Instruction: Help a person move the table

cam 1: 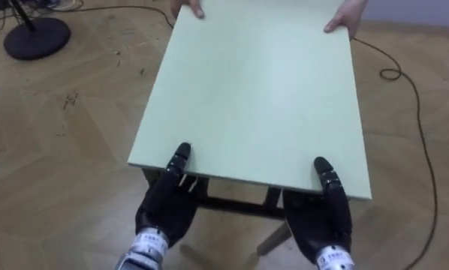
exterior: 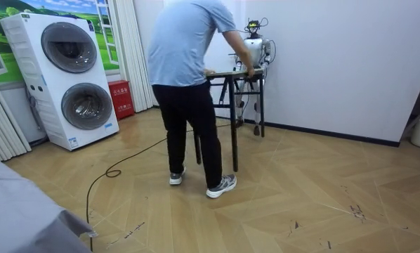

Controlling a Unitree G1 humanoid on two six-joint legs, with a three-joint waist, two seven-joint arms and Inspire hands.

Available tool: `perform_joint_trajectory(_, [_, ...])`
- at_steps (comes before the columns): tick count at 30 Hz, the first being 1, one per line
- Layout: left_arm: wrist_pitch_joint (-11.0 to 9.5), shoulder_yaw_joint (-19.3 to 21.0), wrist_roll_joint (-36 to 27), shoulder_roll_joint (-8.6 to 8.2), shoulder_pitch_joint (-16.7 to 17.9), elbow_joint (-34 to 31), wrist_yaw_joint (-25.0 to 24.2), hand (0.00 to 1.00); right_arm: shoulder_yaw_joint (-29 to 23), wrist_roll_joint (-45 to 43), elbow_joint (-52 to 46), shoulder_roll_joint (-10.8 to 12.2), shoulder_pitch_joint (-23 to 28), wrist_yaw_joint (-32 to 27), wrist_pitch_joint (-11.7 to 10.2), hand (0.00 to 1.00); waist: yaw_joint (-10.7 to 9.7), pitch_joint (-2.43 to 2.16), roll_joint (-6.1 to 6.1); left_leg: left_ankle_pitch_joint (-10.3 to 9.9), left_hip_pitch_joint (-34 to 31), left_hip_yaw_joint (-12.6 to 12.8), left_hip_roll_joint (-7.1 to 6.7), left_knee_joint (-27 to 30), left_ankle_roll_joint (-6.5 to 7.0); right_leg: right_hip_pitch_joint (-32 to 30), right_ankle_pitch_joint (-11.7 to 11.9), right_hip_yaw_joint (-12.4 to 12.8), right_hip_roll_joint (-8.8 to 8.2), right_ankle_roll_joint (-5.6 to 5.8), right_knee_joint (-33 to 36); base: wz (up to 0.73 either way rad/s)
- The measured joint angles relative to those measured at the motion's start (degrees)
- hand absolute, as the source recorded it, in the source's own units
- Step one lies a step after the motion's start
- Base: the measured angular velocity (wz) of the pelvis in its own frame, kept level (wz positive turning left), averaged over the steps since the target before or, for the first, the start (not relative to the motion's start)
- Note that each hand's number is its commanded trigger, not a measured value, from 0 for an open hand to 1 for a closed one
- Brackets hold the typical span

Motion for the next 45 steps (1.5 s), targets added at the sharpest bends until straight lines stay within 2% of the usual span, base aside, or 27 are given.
perform_joint_trajectory(1, [0.0,-0.1,-0.7,0.03,0.5,-0.2,0.0,1.0,0.1,0.0,0.0,-0.5,-0.1,0.0,-0.2,1.0,0.0,-0.01,-0.01,0.2,0.0,-0.6,0.02,-0.3,-0.33,0.3,-0.2,-0.7,0.16,-0.3,-0.2,0.17])
perform_joint_trajectory(4, [0.3,-0.9,-1.7,0.03,0.9,-0.7,0.0,1.0,0.4,-0.1,0.0,-2.1,-1.0,0.0,-1.4,1.0,0.1,0.03,-0.12,0.4,0.0,-1.1,-0.09,-1.1,-0.68,0.3,-0.5,-1.3,0.26,-0.26,-0.2,0.12])
perform_joint_trajectory(6, [0.3,-1.3,-1.7,-0.03,0.9,-0.8,0.0,1.0,0.4,-0.1,0.0,-2.1,-1.2,0.0,-2.3,1.0,0.3,0.06,-0.44,0.5,0.4,-1.2,-0.29,-1.9,-0.73,0.4,-0.5,-1.5,0.18,-0.26,-0.1,0.07])
perform_joint_trajectory(8, [0.7,-1.3,-1.7,-0.18,1.0,-0.8,0.0,1.0,0.4,-0.1,0.0,-2.1,-1.2,0.0,-2.7,1.0,0.6,0.13,-0.52,0.5,0.9,-3.0,-0.26,-2.3,-0.75,-0.8,-0.7,-1.5,0.06,-0.33,2.9,0.02])
perform_joint_trajectory(9, [0.7,-1.4,-1.7,-0.22,1.0,-0.9,0.0,1.0,0.1,-0.2,0.0,-2.3,-1.2,0.0,-2.7,1.0,0.8,0.31,-0.39,0.5,1.3,-6.8,0.36,-2.4,-1.07,-2.6,-2.7,-0.6,0.14,-1.2,6.0,-0.2])
perform_joint_trajectory(10, [0.5,-0.8,-1.7,-0.15,1.3,-1.3,-0.1,1.0,0.4,-1.0,0.0,-1.7,-1.5,0.0,-2.5,1.0,1.9,0.35,-0.67,0.0,1.3,-10.7,0.41,-2.2,-2.06,-4.2,-3.0,1.2,1.13,-2.54,1.7,-0.3])
perform_joint_trajectory(11, [0.4,-0.2,-1.8,-0.09,1.4,-1.3,-0.3,1.0,0.7,-1.5,0.0,-1.7,-1.9,0.0,-2.5,1.0,2.1,0.51,-0.63,-0.5,1.3,-11.3,0.31,-2.0,-2.8,-4.7,-0.8,1.6,1.4,-2.94,0.2,0.04])
perform_joint_trajectory(12, [0.8,0.5,-1.9,-0.29,1.6,-1.2,-0.4,1.0,1.4,-1.7,0.1,-1.8,-1.9,0.0,-3.0,1.0,1.1,0.51,0.38,-0.9,1.3,-11.2,0.21,-2.2,-3.49,-3.7,0.0,0.1,1.52,-2.94,1.0,0.34])
perform_joint_trajectory(13, [0.9,0.7,-1.9,-0.3,1.8,-1.2,-0.4,1.0,1.9,-1.7,0.1,-1.7,-1.9,0.0,-3.5,1.0,0.8,0.54,0.33,-0.8,1.8,-9.8,0.52,-2.8,-3.65,-3.2,-0.1,-0.4,1.67,-3.09,0.7,0.44])
perform_joint_trajectory(17, [1.2,0.7,-2.1,-0.46,2.2,-1.2,-0.4,1.0,2.1,-1.7,0.0,-2.1,-1.8,0.0,-3.3,1.0,0.3,0.59,0.25,-0.7,2.9,-8.7,0.46,-3.6,-3.68,-2.2,-0.2,-0.9,2.05,-2.99,0.4,0.1])
perform_joint_trajectory(21, [1.2,1.0,-2.2,-0.34,2.3,-1.2,-0.4,1.0,2.6,-1.7,0.0,-2.0,-1.8,0.0,-3.4,1.0,-0.1,0.62,0.19,-0.7,2.9,-8.7,-0.02,-3.7,-3.68,-1.5,-0.2,-1.1,1.85,-2.93,-0.4,0.07])
perform_joint_trajectory(24, [1.2,1.0,-3.2,-0.05,2.3,-1.2,-0.4,1.0,2.9,-2.1,0.0,-1.9,-1.9,0.2,-3.4,1.0,-0.2,0.62,0.22,-0.7,2.5,-8.8,-0.04,-3.5,-3.67,-1.6,-0.3,-2.4,1.8,-2.79,-0.4,0.08])
perform_joint_trajectory(29, [1.2,0.3,-4.7,0.49,2.5,-1.2,-0.3,1.0,2.2,-2.2,0.0,-2.6,-1.8,0.2,-3.3,1.0,-1.5,0.69,1.15,-0.5,1.0,-9.6,-0.18,-1.4,-3.41,-0.5,-1.0,-5.1,2.09,-2.94,-0.3,0.31])
perform_joint_trajectory(32, [1.2,-0.8,-5.5,0.49,2.5,-1.2,-0.1,1.0,2.1,-2.1,0.0,-3.3,-1.8,0.2,-3.4,1.0,-1.9,0.71,2.2,1.0,0.6,-10.1,-0.36,-1.8,-3.41,0.2,-1.2,-7.7,2.31,-3.41,-0.3,0.45])
perform_joint_trajectory(34, [1.1,-1.3,-5.9,0.67,2.5,-1.1,0.0,1.0,2.1,-2.0,-0.1,-3.7,-1.8,0.2,-3.8,1.0,-1.8,0.62,2.65,3.0,0.7,-8.3,-0.36,-3.6,-3.19,0.2,-1.6,-10.1,2.26,-3.78,-0.3,0.48])
perform_joint_trajectory(35, [1.1,-1.4,-6.1,0.67,2.5,-1.1,0.0,1.0,2.0,-2.1,-0.2,-3.7,-1.8,0.2,-3.9,1.0,-1.7,0.6,2.73,3.4,0.7,-7.7,-0.37,-3.8,-3.06,0.1,-1.8,-10.6,2.17,-3.77,-0.4,0.42])
perform_joint_trajectory(37, [1.1,-1.6,-6.6,0.7,2.6,-1.4,0.0,1.0,2.0,-2.2,-0.8,-3.9,-1.8,-0.4,-4.3,1.0,-1.3,0.58,2.93,3.2,0.2,-5.0,-0.42,-2.8,-2.55,0.2,-2.5,-12.9,1.39,-3.78,-0.2,0.33])
perform_joint_trajectory(38, [1.1,-1.6,-6.6,0.73,2.6,-1.5,0.1,1.0,2.1,-2.3,-1.0,-3.9,-1.8,-0.6,-4.6,1.0,-1.0,0.57,2.97,2.6,0.0,-4.4,-0.46,-1.8,-1.92,0.2,-2.6,-13.6,1.1,-3.89,-0.1,0.28])
perform_joint_trajectory(39, [0.9,-1.6,-6.6,0.78,2.6,-1.9,0.2,1.0,2.6,-2.7,-1.1,-3.9,-2.0,-1.0,-5.0,1.0,-0.7,0.58,3.01,1.9,-0.5,-2.5,-0.48,-0.7,-1.44,0.2,-2.6,-14.0,1.18,-3.89,0.0,0.29])
perform_joint_trajectory(41, [0.1,-2.2,-6.6,0.88,2.6,-2.3,0.6,1.0,2.9,-2.7,-1.2,-3.9,-2.1,-1.1,-5.7,1.0,-0.2,0.56,3.04,1.8,-0.7,-2.3,-0.77,-0.8,-1.24,0.2,-3.1,-14.2,1.42,-3.54,1.0,0.27])
perform_joint_trajectory(45, [-0.4,-2.6,-7.3,0.79,2.7,-2.3,0.7,1.0,2.9,-2.7,-1.2,-4.0,-2.6,-1.2,-5.9,1.0,0.1,0.58,2.99,1.8,-0.7,-2.3,-2.03,-1.7,-0.32,0.3,-3.3,-14.9,0.35,-3.32,2.0,0.25])
